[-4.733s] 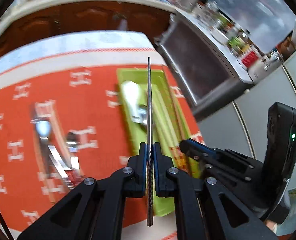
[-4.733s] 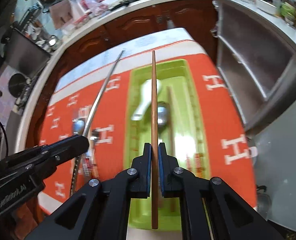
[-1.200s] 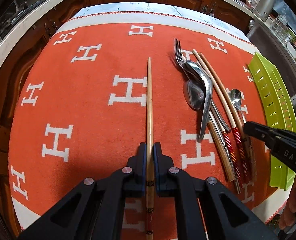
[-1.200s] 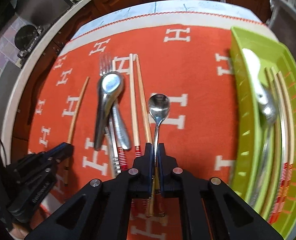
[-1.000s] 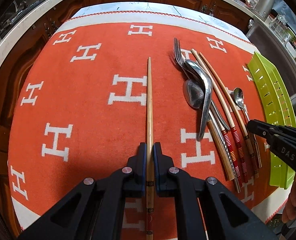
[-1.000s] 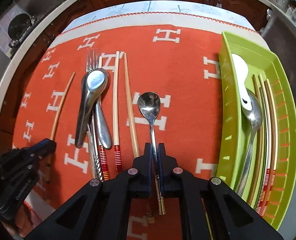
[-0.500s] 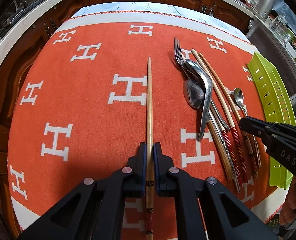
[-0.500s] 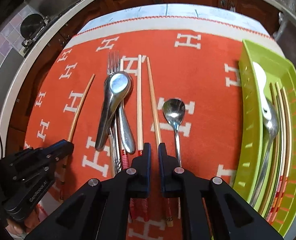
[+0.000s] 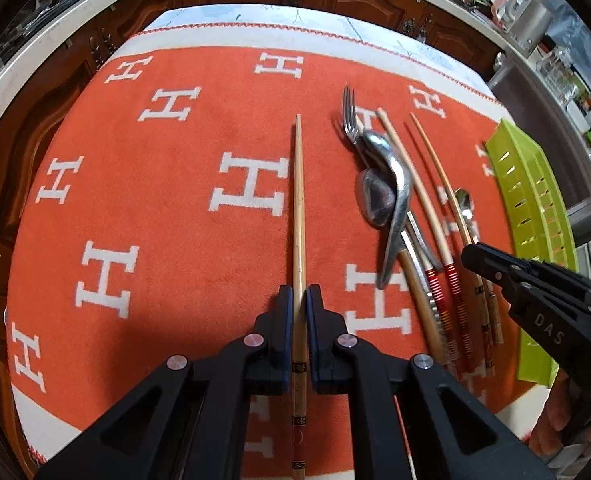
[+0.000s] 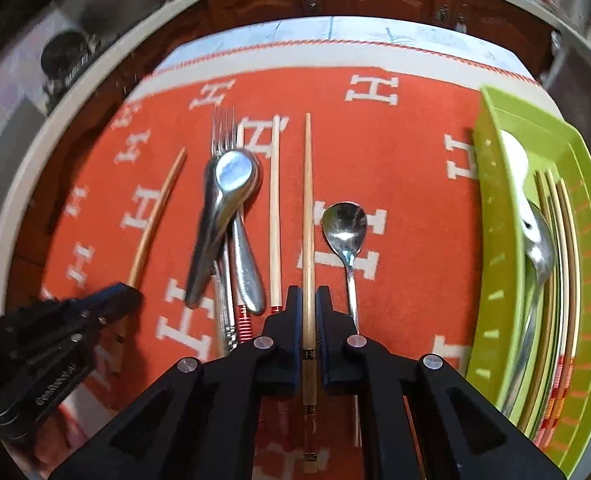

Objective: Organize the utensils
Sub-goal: 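Lower both chopsticks into the green tray and open both tools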

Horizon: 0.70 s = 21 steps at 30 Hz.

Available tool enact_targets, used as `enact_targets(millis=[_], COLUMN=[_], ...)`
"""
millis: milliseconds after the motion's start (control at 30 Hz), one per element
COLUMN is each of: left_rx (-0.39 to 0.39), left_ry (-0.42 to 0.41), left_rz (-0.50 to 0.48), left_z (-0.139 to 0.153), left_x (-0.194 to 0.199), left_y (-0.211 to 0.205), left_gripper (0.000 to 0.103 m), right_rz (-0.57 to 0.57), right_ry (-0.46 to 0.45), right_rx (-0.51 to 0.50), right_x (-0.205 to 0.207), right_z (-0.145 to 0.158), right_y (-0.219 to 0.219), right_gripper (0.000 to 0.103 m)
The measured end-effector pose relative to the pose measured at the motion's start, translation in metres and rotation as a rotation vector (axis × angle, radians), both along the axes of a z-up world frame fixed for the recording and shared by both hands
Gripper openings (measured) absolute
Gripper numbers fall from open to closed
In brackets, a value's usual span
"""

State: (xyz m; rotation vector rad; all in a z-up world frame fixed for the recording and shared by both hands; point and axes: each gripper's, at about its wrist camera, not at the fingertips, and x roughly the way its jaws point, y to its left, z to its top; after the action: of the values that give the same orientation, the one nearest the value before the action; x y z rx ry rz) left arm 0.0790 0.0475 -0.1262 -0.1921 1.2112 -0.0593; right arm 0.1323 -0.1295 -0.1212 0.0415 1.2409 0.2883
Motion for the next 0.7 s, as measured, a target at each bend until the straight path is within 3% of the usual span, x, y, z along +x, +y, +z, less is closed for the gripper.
enact_targets(millis=[267,500,700], left_rx=[-0.101,-0.191,-0.251], left_ry=[-0.051,-0.076,-0.046], left_rz=[-0.075,-0.261,-0.36], left_z=[0.051,0.094,0.096], left_x=[0.001,0.015,0.03], left_y=[-0.032,-0.115,-0.19], left_gripper=[0.004,0.004,0.004], right_rz=[-0.112,-0.25,-0.342], right_ry=[-0.009,-0.063,-0.037], right_rx=[0.171,0.17,0.104], right_x=[-0.018,-0.033,-0.036], right_z=[0.053,0.096,0.087], right_y=[-0.06,-0.141,-0.197], right_gripper=[0.006,0.007,0.007])
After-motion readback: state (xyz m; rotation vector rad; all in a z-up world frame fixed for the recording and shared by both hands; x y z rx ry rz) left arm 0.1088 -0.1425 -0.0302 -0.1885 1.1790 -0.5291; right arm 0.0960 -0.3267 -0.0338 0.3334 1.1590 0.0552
